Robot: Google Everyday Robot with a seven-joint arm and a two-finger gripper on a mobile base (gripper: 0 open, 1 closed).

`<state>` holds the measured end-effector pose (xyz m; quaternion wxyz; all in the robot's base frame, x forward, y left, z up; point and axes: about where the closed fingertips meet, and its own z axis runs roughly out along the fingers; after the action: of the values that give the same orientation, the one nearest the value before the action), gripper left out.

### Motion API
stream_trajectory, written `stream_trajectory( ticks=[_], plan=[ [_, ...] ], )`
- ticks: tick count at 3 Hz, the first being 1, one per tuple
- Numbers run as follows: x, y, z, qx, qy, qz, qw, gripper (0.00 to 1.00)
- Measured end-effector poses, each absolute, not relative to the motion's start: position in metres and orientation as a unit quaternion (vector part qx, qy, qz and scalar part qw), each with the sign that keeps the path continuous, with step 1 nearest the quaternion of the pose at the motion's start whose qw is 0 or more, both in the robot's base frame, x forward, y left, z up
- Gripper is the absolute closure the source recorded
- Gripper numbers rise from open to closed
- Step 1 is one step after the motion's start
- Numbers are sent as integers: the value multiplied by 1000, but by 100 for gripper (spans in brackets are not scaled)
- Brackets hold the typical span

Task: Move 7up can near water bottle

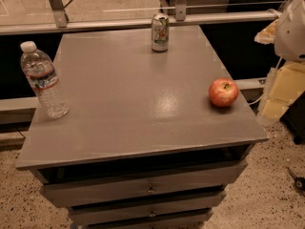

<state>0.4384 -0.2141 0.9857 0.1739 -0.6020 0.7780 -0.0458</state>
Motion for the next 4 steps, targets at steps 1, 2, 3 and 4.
stream_trajectory(
  ticks=[1,2,3,4],
  plan=[
    [438,-214,986,-602,778,-46,174,0],
    [445,-212,982,-594,780,-21,197,0],
    [482,-196,983,-576,773,14,265,0],
    [554,-178,991,-542,768,35,340,0]
  ],
)
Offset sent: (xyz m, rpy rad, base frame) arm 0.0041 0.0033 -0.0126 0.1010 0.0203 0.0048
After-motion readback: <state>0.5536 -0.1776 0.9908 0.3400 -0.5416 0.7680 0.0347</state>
